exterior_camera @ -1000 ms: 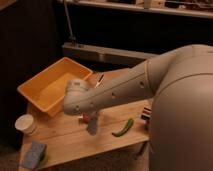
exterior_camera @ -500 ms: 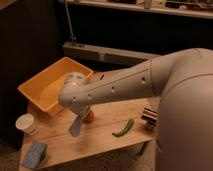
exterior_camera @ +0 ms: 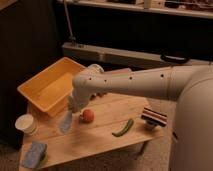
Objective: Place towel in paper cup
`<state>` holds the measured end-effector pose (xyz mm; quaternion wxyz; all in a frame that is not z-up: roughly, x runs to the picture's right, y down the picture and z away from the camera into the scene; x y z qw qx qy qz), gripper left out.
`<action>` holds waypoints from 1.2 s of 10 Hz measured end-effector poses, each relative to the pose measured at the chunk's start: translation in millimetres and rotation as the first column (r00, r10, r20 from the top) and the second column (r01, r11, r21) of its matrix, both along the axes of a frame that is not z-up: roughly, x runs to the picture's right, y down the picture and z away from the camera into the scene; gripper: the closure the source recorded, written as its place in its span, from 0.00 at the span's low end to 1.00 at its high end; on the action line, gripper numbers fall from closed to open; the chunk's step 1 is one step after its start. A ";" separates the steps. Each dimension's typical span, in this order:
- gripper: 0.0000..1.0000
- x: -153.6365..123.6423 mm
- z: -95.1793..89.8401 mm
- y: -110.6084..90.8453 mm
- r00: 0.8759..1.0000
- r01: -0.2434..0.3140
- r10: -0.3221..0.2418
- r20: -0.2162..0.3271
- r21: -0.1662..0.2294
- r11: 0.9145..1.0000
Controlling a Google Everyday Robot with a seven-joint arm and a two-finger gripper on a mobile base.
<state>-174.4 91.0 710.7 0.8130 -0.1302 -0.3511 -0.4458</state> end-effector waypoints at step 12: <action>1.00 -135.1 -88.8 17.0 0.813 0.289 -0.134 0.566 -0.192 0.938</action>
